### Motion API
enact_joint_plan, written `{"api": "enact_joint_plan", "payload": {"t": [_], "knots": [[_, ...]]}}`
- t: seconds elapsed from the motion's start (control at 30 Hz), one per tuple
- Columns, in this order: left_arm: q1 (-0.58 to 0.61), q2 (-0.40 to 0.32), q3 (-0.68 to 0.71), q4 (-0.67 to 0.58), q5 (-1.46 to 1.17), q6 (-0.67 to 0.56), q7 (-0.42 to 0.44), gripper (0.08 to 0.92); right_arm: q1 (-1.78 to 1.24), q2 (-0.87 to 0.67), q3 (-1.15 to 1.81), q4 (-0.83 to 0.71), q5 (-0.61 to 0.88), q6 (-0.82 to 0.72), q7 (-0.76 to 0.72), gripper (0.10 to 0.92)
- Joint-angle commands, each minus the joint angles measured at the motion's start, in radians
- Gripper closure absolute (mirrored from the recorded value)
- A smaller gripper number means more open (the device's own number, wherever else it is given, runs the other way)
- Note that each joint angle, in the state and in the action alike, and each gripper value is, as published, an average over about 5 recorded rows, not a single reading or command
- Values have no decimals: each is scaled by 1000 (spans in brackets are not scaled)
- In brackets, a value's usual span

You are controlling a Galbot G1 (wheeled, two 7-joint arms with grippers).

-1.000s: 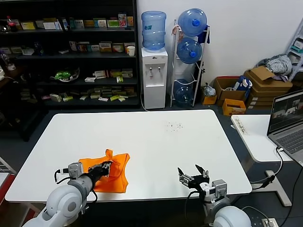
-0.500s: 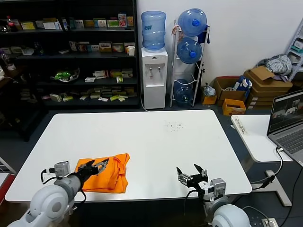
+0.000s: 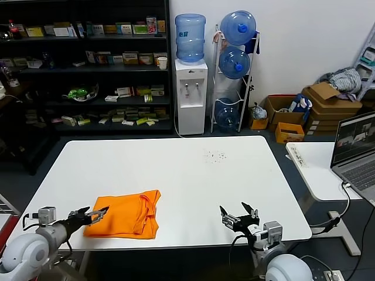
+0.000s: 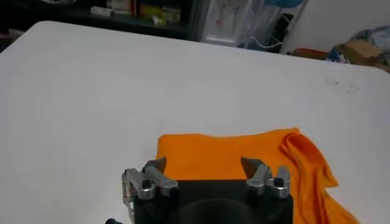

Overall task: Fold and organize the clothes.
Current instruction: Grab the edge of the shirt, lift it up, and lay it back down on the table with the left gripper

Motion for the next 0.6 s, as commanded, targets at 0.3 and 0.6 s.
{"api": "enact_joint_plan", "payload": {"t": [0.3, 0.6], "knots": [[-65, 76, 12, 239, 40, -22, 273, 177, 0, 9, -4, -5, -5, -1, 1, 203], [-108, 55, 74, 243, 31, -13, 267, 177, -5, 7, 2, -2, -5, -3, 2, 203]]}}
